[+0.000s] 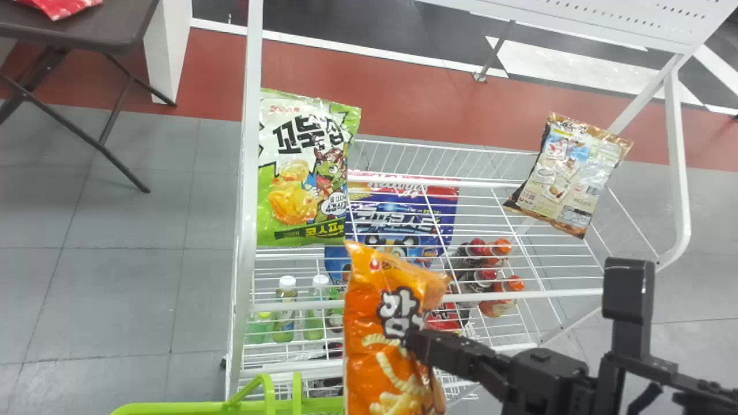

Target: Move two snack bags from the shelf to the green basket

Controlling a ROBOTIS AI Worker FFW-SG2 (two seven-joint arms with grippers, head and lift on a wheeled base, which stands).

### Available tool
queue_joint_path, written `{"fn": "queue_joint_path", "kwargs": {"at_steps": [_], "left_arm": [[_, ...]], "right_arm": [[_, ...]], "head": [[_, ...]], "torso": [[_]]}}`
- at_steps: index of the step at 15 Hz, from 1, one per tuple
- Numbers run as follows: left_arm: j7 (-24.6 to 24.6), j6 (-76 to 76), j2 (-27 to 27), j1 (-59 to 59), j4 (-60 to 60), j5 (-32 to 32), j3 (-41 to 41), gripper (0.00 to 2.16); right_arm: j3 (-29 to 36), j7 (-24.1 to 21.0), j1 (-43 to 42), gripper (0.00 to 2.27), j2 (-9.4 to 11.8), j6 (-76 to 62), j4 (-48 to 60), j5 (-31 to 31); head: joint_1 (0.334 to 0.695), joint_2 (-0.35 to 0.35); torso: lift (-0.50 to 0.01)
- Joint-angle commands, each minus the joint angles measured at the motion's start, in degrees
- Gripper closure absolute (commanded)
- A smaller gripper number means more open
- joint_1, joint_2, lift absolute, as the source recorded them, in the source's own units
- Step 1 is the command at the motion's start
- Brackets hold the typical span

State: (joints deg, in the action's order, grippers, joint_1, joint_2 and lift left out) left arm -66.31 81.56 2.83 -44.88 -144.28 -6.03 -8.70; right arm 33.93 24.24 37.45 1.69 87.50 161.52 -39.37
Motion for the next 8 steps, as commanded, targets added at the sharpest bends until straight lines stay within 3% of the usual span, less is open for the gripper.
{"fn": "queue_joint_path", "kwargs": {"at_steps": [1,5,8], "left_arm": [[0.0,-0.6,0.0,-0.4,-0.2,0.0,0.0,2.15],[0.0,-0.6,-0.1,-0.3,-0.9,0.0,-0.1,2.15],[0.0,-0.6,-0.1,-0.3,-1.8,0.0,0.3,2.15]], "right_arm": [[-5.0,-0.1,3.3,2.25,0.2,2.6,-0.6,1.0],[-14.8,-1.2,6.9,2.25,1.3,2.6,-1.9,4.6],[-22.5,-2.8,8.4,2.25,3.3,2.6,-5.7,9.0]], "head": [[0.695,-0.350],[0.695,-0.350],[0.695,-0.350]], "torso": [[-0.014],[-0.014],[-0.014]]}}
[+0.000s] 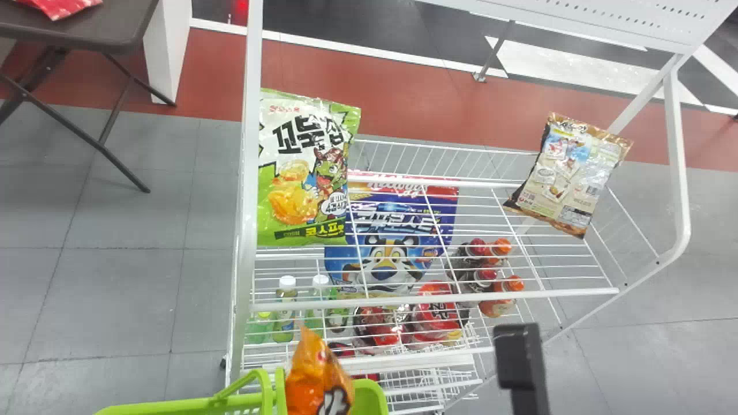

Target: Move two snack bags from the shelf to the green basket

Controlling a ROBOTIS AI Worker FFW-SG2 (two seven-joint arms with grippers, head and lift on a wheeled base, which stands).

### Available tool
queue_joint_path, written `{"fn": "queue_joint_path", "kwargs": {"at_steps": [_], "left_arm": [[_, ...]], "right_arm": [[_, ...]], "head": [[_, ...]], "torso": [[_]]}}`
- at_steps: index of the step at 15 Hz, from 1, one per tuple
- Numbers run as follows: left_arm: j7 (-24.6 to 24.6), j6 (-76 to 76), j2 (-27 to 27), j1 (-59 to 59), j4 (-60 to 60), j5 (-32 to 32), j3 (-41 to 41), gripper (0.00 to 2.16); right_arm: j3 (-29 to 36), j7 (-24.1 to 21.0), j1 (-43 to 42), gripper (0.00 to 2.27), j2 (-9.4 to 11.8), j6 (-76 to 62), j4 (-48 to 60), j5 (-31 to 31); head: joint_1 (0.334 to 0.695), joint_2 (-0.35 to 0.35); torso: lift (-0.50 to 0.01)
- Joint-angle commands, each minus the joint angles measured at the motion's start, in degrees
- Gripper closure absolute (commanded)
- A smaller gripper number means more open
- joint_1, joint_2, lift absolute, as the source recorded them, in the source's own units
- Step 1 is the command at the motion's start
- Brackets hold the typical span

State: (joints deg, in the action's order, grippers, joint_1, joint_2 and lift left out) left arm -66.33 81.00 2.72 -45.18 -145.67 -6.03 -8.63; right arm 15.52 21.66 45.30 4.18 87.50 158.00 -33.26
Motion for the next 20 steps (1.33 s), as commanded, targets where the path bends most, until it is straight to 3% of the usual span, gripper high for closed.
{"fn": "queue_joint_path", "kwargs": {"at_steps": [1,5,6,8,13,15,16,18,20], "left_arm": [[-0.1,0.0,0.0,0.0,-0.7,-0.1,0.2,2.15],[-0.4,0.0,0.2,-0.3,-1.0,-0.2,0.1,2.15],[-0.4,0.0,0.3,-0.4,-1.2,-0.2,0.0,2.15],[-0.5,0.0,0.4,-0.7,-1.5,-0.2,0.1,2.15],[-0.6,-0.2,0.5,-1.5,-1.5,-0.2,0.2,2.15],[-0.6,-0.2,0.5,-1.5,-1.5,-0.2,0.0,2.15],[-0.6,-0.2,0.5,-1.5,-1.4,-0.2,-0.1,2.15],[-0.6,-0.4,0.4,-1.4,-1.1,-0.1,-0.2,2.15],[-0.6,-1.2,0.4,-1.4,-0.8,-0.1,-0.4,2.15]], "right_arm": [[-5.9,-0.6,0.8,2.25,1.2,2.6,-3.9,4.3],[-7.9,-2.9,0.8,2.25,2.4,2.6,-7.1,7.9],[-7.5,-4.0,0.5,2.09,2.7,2.6,-7.1,8.0],[-5.3,-4.7,0.1,0.00,2.8,2.6,-6.6,6.9],[3.0,-5.3,-2.1,0.07,2.1,2.6,-1.4,3.5],[10.5,-4.1,-3.7,0.08,1.0,2.6,0.0,-3.3],[13.6,-2.2,-5.0,0.08,-0.1,2.6,0.1,-5.6],[17.9,6.1,-5.9,0.08,-3.9,2.6,-0.3,-4.7],[17.6,8.6,-5.7,0.09,-4.2,2.6,-3.8,-2.2]], "head": [[0.695,-0.350],[0.695,-0.350],[0.695,-0.350],[0.695,-0.350],[0.695,-0.350],[0.695,-0.350],[0.695,-0.350],[0.695,-0.350],[0.695,-0.350]], "torso": [[-0.014],[-0.014],[-0.014],[-0.014],[-0.014],[-0.014],[-0.014],[-0.014],[-0.014]]}}
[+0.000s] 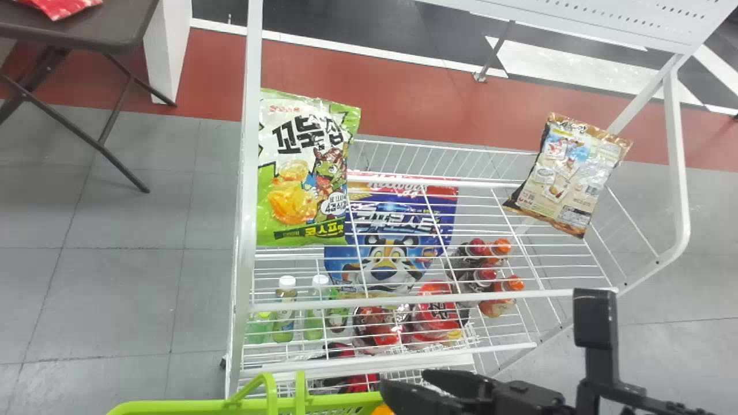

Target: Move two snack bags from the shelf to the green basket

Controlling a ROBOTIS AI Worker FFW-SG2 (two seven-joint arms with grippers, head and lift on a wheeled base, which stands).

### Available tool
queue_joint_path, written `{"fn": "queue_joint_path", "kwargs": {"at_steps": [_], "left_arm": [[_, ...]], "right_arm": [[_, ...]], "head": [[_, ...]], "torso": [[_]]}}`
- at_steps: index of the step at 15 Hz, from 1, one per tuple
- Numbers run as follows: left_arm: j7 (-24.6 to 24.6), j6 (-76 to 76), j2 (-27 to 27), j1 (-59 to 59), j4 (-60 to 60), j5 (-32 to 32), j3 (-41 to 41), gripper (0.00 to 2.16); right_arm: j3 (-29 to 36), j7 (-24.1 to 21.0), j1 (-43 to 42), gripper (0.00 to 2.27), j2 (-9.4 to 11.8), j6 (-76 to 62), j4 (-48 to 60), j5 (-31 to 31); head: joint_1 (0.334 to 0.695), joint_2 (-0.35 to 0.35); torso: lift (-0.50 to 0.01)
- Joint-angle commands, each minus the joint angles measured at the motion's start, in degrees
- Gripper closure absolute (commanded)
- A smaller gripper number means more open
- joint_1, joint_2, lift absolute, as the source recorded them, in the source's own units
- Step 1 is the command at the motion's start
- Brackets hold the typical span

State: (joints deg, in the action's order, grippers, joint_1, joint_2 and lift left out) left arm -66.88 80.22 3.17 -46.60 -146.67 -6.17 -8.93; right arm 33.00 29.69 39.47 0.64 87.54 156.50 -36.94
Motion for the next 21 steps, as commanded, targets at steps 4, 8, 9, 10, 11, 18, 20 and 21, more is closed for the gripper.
{"fn": "queue_joint_path", "kwargs": {"at_steps": [4,8,9,10,11,18,20,21], "left_arm": [[-0.3,-0.8,0.1,0.0,0.7,0.0,-0.3,2.15],[-0.8,-0.8,0.1,-0.1,0.9,-0.1,-0.3,2.15],[-0.9,-1.0,0.1,-0.2,0.9,-0.2,-0.3,2.15],[-1.0,-1.0,0.2,-0.2,0.9,-0.2,-0.2,2.15],[-1.1,-1.2,0.1,-0.2,1.2,-0.2,-0.2,2.15],[-1.4,-2.6,0.1,-1.0,1.8,-0.2,0.3,2.15],[-1.6,-3.1,0.2,-1.1,1.8,-0.3,0.6,2.15],[-1.5,-3.3,0.1,-1.1,2.0,-0.3,0.6,2.15]], "right_arm": [[-10.2,-0.6,2.4,0.09,-0.7,-51.9,-10.7,15.8],[-15.9,-3.8,3.6,0.11,-0.7,-81.2,-18.2,23.7],[-17.1,-4.9,4.5,0.11,-0.7,-84.6,-19.0,25.2],[-18.4,-6.7,5.6,0.11,-0.7,-86.7,-19.2,27.1],[-19.7,-8.4,7.1,0.11,-0.7,-87.4,-19.0,27.4],[-27.3,-15.4,11.1,0.11,-0.7,-83.2,-15.5,31.1],[-27.5,-15.5,11.2,0.11,-0.7,-83.2,-15.4,31.1],[-27.6,-15.5,11.3,0.11,-0.7,-83.2,-15.3,31.1]], "head": [[0.695,-0.350],[0.695,-0.350],[0.695,-0.350],[0.695,-0.350],[0.695,-0.350],[0.695,-0.350],[0.695,-0.350],[0.695,-0.350]], "torso": [[-0.014],[-0.014],[-0.014],[-0.014],[-0.014],[-0.014],[-0.014],[-0.014]]}}
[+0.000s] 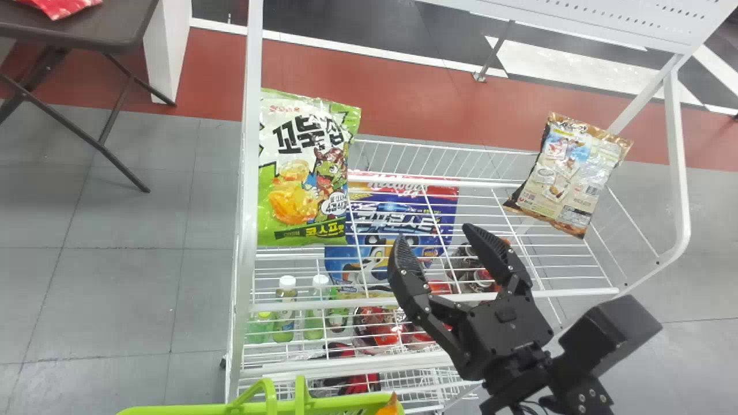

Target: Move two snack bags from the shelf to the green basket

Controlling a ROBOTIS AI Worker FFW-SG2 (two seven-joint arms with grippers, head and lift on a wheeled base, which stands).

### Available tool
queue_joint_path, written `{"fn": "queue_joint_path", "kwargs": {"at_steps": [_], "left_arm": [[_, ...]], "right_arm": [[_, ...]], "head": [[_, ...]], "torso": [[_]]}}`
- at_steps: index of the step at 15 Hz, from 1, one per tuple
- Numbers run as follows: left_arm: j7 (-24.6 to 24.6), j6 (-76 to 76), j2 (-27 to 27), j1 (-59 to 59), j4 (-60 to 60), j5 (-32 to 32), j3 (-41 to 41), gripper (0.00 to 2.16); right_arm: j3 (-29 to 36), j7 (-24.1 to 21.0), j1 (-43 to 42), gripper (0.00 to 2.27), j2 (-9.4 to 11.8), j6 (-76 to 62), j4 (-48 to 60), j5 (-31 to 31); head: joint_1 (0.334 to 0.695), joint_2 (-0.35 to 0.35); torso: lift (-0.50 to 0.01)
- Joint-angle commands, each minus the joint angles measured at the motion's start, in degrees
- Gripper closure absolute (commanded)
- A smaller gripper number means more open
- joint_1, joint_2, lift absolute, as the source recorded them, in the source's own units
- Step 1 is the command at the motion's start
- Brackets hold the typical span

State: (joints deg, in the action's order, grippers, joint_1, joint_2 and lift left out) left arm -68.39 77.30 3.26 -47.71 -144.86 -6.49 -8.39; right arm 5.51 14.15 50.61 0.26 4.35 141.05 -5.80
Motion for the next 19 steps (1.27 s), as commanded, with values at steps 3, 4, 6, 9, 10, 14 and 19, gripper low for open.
{"fn": "queue_joint_path", "kwargs": {"at_steps": [3,4,6,9,10,14,19], "left_arm": [[-0.1,-0.7,0.0,0.0,0.5,0.0,0.0,2.15],[-0.2,-0.7,0.1,0.0,0.5,-0.1,0.1,2.15],[-0.3,-0.7,0.1,-0.3,0.5,-0.5,0.6,2.15],[-0.3,-0.9,0.1,-0.5,0.5,-1.1,1.0,2.15],[-0.3,-0.9,0.1,-0.5,0.5,-1.1,1.0,2.15],[-0.3,-0.9,0.0,-0.5,0.9,-1.6,1.6,2.15],[-0.4,-1.4,-0.2,-0.5,1.9,-2.4,2.3,2.15]], "right_arm": [[-0.6,-0.2,0.4,0.11,-0.3,0.2,0.2,0.0],[-0.7,-0.3,0.4,0.11,-0.3,0.0,0.2,0.0],[-1.1,-0.7,0.4,0.11,-0.3,0.0,0.2,0.1],[-1.8,-1.1,0.5,0.11,-0.3,0.0,0.2,0.2],[-2.3,-1.1,0.9,0.11,-0.3,0.0,0.3,0.2],[-3.9,-1.9,1.4,0.11,-0.3,0.2,0.4,1.5],[-4.1,-2.8,1.8,0.11,-0.3,0.2,0.4,1.8]], "head": [[0.695,-0.350],[0.695,-0.350],[0.695,-0.350],[0.695,-0.350],[0.695,-0.350],[0.695,-0.350],[0.695,-0.350]], "torso": [[-0.014],[-0.014],[-0.014],[-0.014],[-0.014],[-0.014],[-0.014]]}}
